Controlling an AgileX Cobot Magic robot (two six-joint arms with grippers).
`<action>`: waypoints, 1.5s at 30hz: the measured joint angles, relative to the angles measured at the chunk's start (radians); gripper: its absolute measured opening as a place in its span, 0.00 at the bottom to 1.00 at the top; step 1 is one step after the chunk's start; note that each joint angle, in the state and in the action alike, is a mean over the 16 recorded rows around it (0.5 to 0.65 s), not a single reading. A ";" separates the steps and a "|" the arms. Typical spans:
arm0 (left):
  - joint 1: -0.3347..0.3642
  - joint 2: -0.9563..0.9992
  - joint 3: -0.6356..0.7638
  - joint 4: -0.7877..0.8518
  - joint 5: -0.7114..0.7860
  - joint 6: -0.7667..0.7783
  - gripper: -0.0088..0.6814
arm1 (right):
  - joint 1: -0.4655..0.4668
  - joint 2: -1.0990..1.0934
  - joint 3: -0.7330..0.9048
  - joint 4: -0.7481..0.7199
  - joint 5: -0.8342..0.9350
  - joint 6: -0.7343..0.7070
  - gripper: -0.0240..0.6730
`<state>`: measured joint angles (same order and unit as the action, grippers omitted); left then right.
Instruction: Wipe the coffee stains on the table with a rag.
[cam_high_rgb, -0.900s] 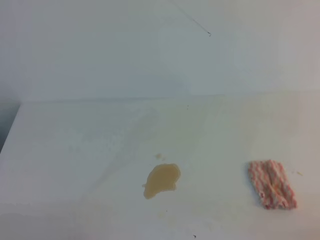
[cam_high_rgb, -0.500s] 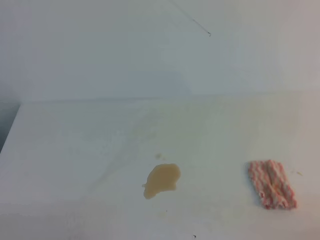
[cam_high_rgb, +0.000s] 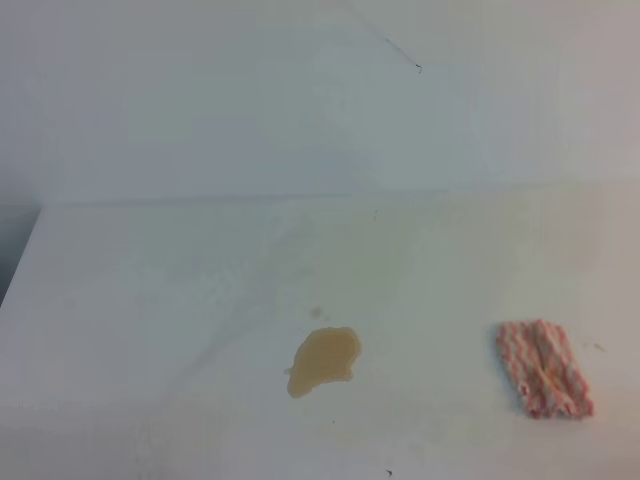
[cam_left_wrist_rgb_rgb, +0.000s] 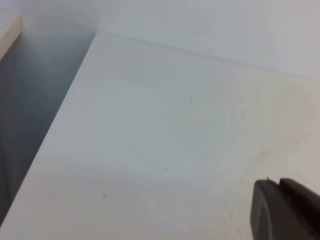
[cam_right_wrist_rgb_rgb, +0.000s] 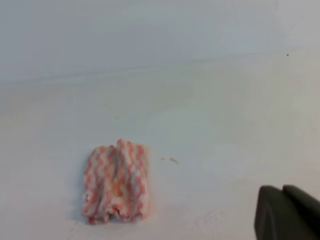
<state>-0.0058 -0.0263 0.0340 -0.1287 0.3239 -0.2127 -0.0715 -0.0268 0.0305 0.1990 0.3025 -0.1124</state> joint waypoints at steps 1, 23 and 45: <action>0.000 0.000 0.003 0.000 0.000 0.000 0.01 | 0.000 0.000 0.000 0.000 0.000 0.000 0.03; 0.000 -0.002 0.008 0.000 -0.001 0.000 0.01 | 0.000 -0.002 0.002 0.024 -0.048 0.000 0.03; 0.000 -0.002 -0.006 0.000 0.000 0.000 0.01 | 0.000 -0.002 0.002 0.143 -0.533 0.059 0.03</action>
<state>-0.0058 -0.0281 0.0283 -0.1286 0.3239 -0.2127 -0.0715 -0.0284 0.0325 0.3421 -0.2307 -0.0536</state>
